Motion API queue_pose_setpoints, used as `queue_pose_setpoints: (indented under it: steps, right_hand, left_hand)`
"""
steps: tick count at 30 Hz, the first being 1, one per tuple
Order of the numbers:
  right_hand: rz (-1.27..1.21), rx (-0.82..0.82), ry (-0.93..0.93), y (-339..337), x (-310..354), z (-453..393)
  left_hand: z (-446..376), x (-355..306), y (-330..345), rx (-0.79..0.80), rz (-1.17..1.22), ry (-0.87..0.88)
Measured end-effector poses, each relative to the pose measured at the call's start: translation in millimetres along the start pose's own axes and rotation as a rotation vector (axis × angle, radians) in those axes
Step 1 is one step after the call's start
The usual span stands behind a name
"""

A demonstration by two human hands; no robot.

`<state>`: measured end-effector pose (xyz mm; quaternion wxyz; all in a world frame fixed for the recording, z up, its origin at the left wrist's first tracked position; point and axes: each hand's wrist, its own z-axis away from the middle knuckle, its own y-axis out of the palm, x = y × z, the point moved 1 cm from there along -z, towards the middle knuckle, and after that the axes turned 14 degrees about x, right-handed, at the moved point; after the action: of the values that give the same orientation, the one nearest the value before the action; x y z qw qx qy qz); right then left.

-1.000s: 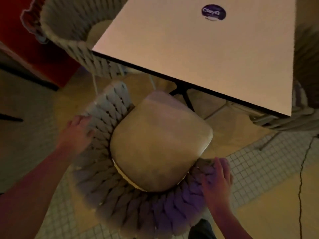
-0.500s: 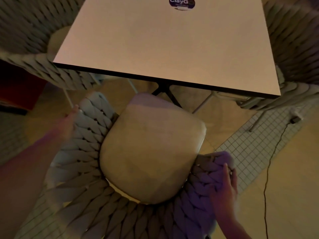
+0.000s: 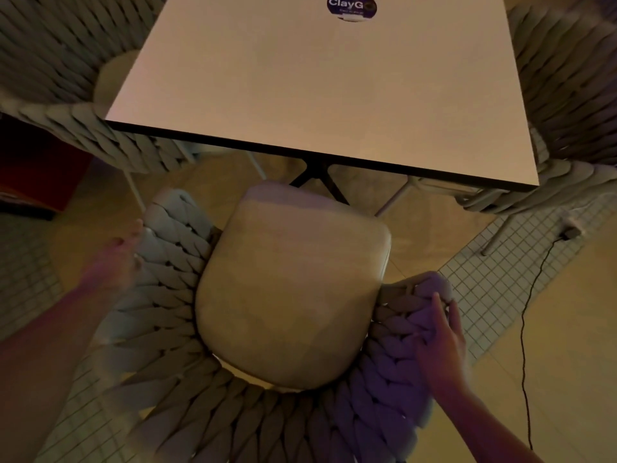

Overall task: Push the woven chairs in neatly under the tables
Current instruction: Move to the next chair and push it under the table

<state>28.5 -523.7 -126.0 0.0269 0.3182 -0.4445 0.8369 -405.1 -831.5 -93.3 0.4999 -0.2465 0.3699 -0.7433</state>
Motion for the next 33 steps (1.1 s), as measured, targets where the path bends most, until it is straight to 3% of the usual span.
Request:
queue_pose_setpoints:
  steps: [11,19,28,33]
  right_hand:
    - [0.081,0.115,-0.083,-25,-3,-53]
    - [0.144,0.097,-0.099,-38,-3,-77]
    - [0.152,0.102,-0.120,-50,-9,-93]
    - [0.187,0.092,-0.122,-57,-7,-103]
  left_hand:
    - [31,2,25,0.024,0.097,-0.049]
    - [21,-11,23,0.015,0.067,-0.026]
    - [26,-20,24,0.018,0.225,-0.035]
    - [29,-27,24,0.027,0.152,0.019]
